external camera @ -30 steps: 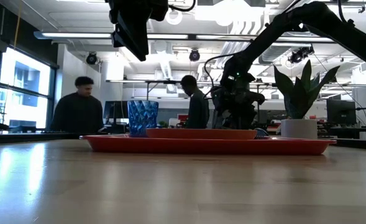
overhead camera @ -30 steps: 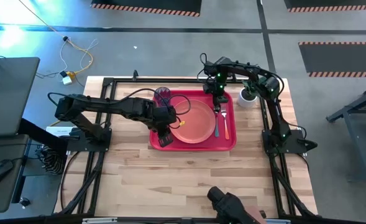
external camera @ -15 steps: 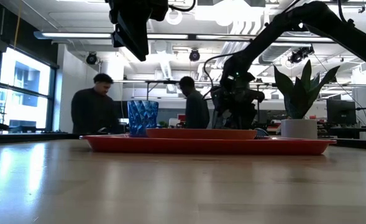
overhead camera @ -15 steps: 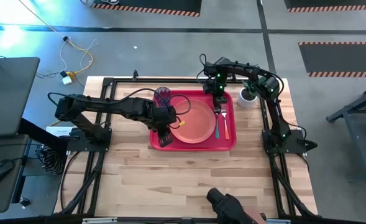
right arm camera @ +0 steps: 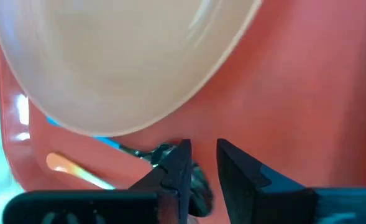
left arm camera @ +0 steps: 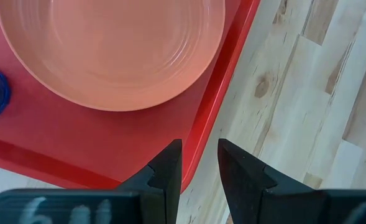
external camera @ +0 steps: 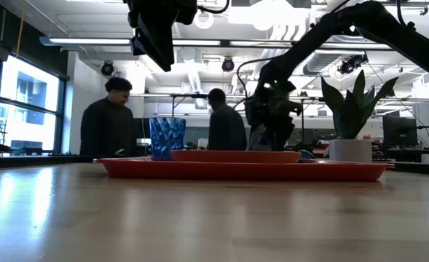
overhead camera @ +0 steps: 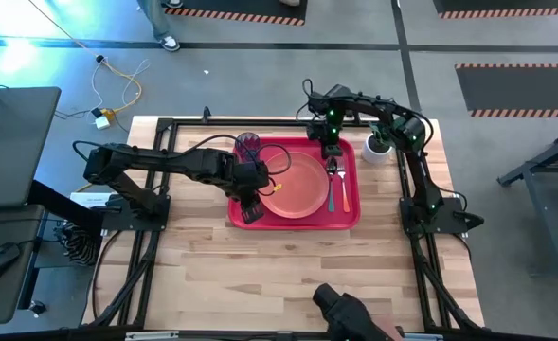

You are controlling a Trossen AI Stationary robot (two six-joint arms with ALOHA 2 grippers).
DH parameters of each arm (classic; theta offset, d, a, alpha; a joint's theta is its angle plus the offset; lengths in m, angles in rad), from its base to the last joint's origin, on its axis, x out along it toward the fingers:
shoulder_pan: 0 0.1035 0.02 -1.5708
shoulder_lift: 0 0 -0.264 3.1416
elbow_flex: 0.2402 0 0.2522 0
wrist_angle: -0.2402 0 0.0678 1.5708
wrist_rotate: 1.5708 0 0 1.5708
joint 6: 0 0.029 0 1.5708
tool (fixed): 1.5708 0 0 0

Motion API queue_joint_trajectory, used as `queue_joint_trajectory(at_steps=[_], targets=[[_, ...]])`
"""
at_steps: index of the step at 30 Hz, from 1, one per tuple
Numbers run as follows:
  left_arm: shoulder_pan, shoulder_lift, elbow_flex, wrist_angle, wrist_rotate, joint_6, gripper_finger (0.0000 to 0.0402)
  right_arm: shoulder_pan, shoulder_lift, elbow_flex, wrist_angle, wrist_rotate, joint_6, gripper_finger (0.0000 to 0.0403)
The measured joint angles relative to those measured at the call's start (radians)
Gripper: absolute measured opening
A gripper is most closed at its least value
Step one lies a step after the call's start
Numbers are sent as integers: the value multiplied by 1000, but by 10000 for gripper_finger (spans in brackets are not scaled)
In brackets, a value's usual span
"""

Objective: Pick and place plate/cup/fork/spoon on tray
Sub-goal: Adjust the orange plate on the red serving tray

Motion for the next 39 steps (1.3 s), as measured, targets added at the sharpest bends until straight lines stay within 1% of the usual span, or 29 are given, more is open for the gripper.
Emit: queue_joint_trajectory(at_steps=[5, 10, 16, 18, 23, 27, 30, 35, 39], targets=[[0, 0, 0, 0, 0, 0, 92, -1, 0, 104, -4, 2, 38, 67], [0, 0, 0, 0, 0, 1, 92, -1, 0, 223, -58, 14, 103, 67], [0, 0, 0, 0, -1, 6, 92, 0, -1, 313, -127, -24, 184, 67], [0, 0, 0, 0, -1, 6, 92, 1, -1, 312, -148, -25, 236, 67], [0, 0, 0, -22, -4, 7, 92, 10, -1, 276, -283, -67, 309, 67], [2, -5, -1, -96, -8, 23, 92, 39, -40, 220, -281, -71, 375, 67], [6, -19, -1, -141, -34, 43, 92, 73, -66, 197, -279, -74, 437, 67], [22, -72, -1, -158, -38, 101, 92, 145, -121, 192, -279, -71, 533, 67], [26, -140, -4, -159, -46, 138, 92, 207, -168, 192, -277, -62, 577, 67]])
